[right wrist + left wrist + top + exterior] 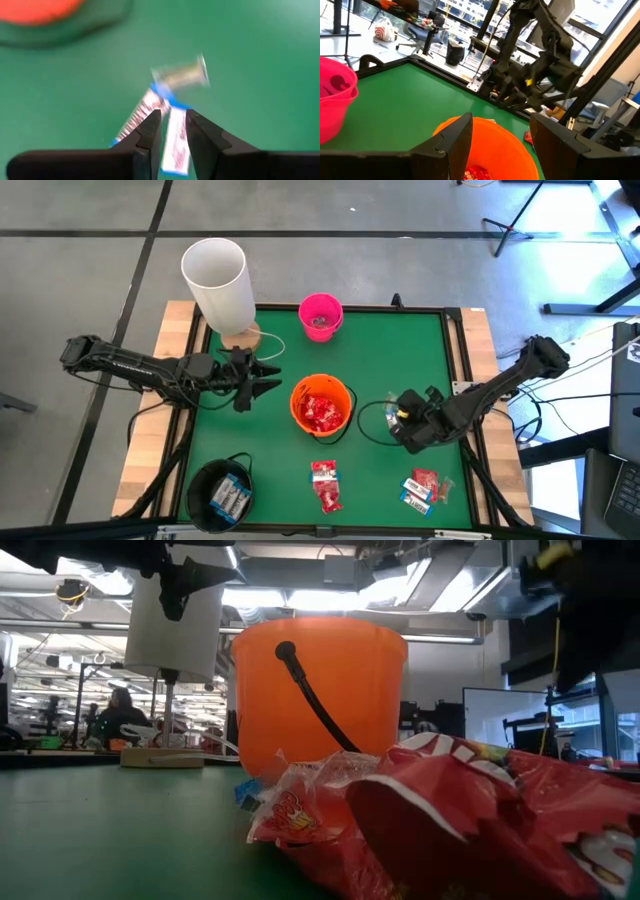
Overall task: Sort candy
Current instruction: Put the white chocolate into the black bucket
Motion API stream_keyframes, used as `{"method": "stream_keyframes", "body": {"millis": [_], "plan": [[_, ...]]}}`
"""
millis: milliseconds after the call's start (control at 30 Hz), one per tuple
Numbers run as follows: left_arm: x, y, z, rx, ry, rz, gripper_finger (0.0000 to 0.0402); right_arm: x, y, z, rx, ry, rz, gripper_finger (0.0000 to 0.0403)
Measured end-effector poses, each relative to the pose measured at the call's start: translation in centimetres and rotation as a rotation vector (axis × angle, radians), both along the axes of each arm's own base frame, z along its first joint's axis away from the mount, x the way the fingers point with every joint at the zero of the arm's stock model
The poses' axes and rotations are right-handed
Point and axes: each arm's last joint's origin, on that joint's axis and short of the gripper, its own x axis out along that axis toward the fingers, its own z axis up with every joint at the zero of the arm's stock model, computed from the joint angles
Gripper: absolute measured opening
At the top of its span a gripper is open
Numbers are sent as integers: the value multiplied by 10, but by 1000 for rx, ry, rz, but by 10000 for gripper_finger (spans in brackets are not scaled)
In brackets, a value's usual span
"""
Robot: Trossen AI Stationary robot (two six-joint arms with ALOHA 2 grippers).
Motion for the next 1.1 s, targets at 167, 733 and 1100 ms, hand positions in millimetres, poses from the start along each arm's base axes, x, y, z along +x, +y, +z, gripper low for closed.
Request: {"method": "stream_keyframes", "body": {"millis": [167, 733, 1100], "plan": [[0, 0, 0, 47, 7, -2, 188, -12, -5, -25, 73, 116, -39, 125], [0, 0, -1, 52, 14, -3, 188, -19, -17, -63, 188, 155, -79, 261], [0, -4, -1, 52, 14, -20, 188, -22, -34, -85, 268, 178, -79, 237]]}}
